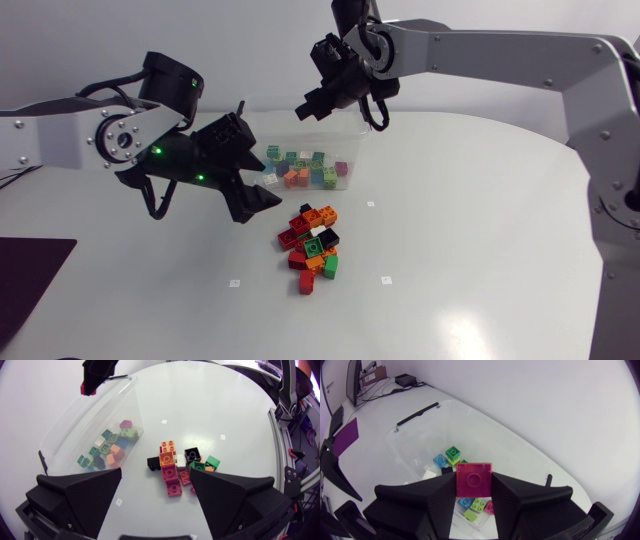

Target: Place the duplo bricks in the container

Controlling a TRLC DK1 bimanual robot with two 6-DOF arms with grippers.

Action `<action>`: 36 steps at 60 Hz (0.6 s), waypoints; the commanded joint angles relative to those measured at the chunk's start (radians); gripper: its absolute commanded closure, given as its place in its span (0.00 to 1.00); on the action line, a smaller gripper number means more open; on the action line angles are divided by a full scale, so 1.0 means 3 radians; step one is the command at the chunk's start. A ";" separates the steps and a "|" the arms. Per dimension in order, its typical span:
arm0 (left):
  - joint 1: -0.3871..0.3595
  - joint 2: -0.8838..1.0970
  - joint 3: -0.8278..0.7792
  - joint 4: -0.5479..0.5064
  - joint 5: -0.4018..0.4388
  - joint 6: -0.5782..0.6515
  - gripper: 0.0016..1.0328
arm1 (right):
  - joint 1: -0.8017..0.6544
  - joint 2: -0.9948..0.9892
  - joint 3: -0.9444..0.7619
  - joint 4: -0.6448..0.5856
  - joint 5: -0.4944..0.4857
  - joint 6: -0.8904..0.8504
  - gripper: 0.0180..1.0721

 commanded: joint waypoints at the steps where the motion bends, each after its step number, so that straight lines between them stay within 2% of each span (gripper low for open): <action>1: -0.0030 0.0164 -0.0069 0.0004 0.0017 0.0092 0.08 | -0.0050 0.0206 0.0231 -0.0007 -0.0017 -0.0043 0.52; 4: -0.0046 0.0225 -0.0064 0.0009 0.0017 0.0117 0.08 | -0.0065 0.0288 0.0334 -0.0043 -0.0017 -0.0043 0.43; 11: -0.0107 0.0461 -0.0028 0.0034 0.0022 0.0163 0.08 | -0.0080 0.0329 0.0421 -0.0074 -0.0017 -0.0043 0.15; 12: -0.0117 0.0486 -0.0023 0.0034 0.0017 0.0169 0.08 | -0.0080 0.0314 0.0421 -0.0079 -0.0017 -0.0043 0.14; 17: -0.0143 0.0609 0.0018 0.0060 0.0017 0.0179 0.08 | -0.0085 0.0186 0.0334 -0.0104 -0.0017 -0.0053 0.10; 28: -0.0163 0.0875 0.0161 0.0106 0.0022 0.0215 0.08 | -0.0126 -0.0285 -0.0096 0.0008 -0.0068 -0.0109 0.10; 36: -0.0158 0.1074 0.0289 0.0142 0.0038 0.0245 0.08 | -0.0142 -0.0750 -0.0612 0.0121 -0.0124 -0.0140 0.10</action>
